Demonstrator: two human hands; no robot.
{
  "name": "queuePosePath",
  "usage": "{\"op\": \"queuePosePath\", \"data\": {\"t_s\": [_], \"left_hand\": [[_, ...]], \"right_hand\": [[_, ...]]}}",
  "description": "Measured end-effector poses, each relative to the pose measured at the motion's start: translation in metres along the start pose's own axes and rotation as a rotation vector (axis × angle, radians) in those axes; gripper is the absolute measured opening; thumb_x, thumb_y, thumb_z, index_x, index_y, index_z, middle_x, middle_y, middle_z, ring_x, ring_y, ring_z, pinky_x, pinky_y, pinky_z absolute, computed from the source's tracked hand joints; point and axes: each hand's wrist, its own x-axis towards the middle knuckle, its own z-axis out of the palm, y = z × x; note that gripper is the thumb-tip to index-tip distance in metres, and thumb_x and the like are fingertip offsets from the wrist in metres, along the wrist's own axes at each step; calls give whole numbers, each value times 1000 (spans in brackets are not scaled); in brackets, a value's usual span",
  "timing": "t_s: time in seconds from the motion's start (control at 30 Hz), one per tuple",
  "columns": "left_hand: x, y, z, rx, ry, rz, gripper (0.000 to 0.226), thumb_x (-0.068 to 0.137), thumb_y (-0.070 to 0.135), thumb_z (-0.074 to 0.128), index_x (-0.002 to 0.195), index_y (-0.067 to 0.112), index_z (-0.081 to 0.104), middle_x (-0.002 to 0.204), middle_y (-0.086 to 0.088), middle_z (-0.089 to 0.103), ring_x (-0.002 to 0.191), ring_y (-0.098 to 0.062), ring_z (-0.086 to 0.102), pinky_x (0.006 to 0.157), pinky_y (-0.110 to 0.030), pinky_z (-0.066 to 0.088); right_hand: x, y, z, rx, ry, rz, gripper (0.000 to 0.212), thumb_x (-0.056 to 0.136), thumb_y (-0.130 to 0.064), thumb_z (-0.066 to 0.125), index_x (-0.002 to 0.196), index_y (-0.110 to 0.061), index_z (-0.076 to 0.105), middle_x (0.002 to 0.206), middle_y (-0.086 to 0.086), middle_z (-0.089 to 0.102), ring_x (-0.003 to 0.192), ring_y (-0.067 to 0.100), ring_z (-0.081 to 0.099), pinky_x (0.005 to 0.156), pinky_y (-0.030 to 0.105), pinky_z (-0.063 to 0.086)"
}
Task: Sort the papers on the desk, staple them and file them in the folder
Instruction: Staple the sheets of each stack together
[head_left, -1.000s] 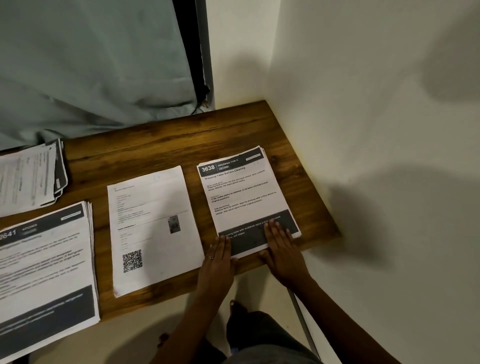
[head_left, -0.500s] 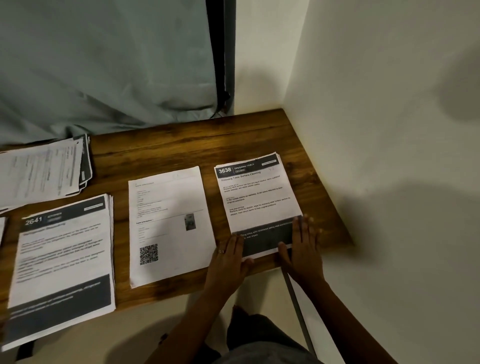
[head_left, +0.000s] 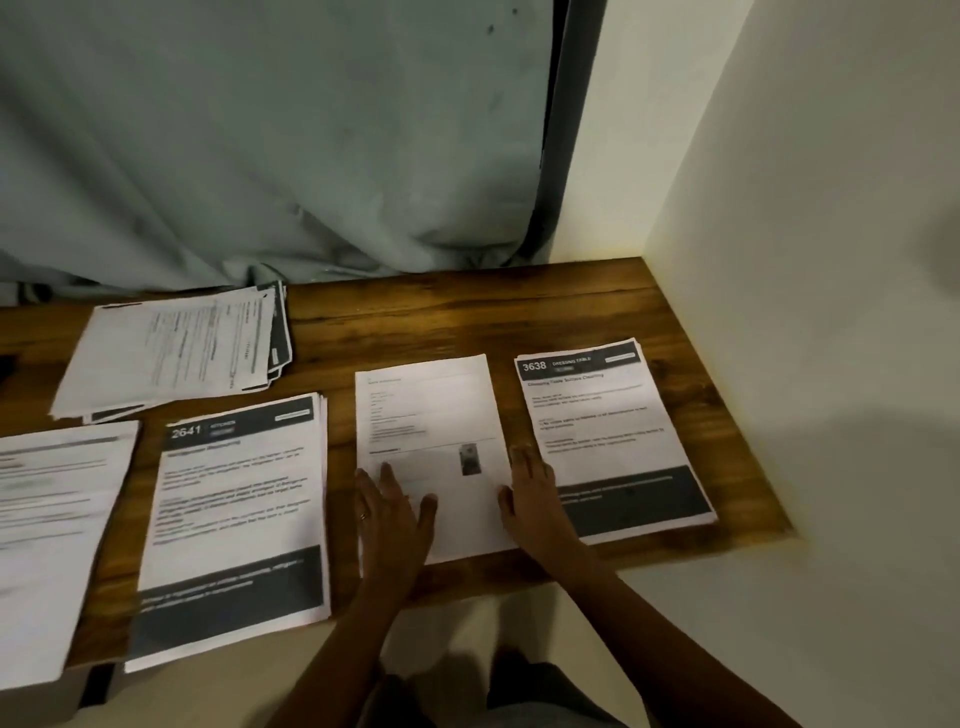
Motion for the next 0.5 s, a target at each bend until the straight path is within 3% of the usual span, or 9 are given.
{"op": "queuePosePath", "data": {"t_s": [0.07,0.13,0.17,0.23,0.3,0.5], "left_hand": [[6,-13,-7,11,-27,8,82,94,48,47,151,10,3,158,-20,-2,144,-41,5,115,-49,18],[11,-18,-9,-2,-51,12,82,94,48,48,151,10,3,158,-19,0,145,-39,6,115,-49,17],[13,-18,-11,-21,-60,3,81,94,47,49,151,9,5,158,-18,2,144,-39,8,115,-49,18],[17,-15,-14,-59,-67,-16,80,93,45,52,150,9,10,156,-18,9,143,-39,12,114,-49,20],[20,-11,-15,-95,-69,-18,78,91,44,55,148,9,14,154,-18,15,140,-39,17,113,-50,22],[23,-6,-14,-144,-105,22,76,90,43,58,145,10,18,150,-14,23,137,-35,25,111,-46,28]], "right_hand": [[4,-16,6,-105,5,83,62,95,-42,48,144,-9,30,145,13,40,133,28,40,112,37,29],[5,-26,8,-194,46,115,67,77,-43,73,128,-4,54,121,17,61,110,31,61,96,40,47],[5,-29,10,-205,71,135,66,75,-41,75,126,-2,56,118,19,62,107,33,62,94,41,48],[4,-31,13,-191,12,161,61,93,-36,53,141,-2,35,140,21,44,129,35,44,110,42,32],[5,-31,16,-165,-35,196,59,100,-32,39,148,-3,20,150,19,29,138,35,29,115,41,20],[5,-31,17,-25,-4,325,56,99,-26,40,147,-6,18,148,14,29,135,29,31,112,37,27]]}}
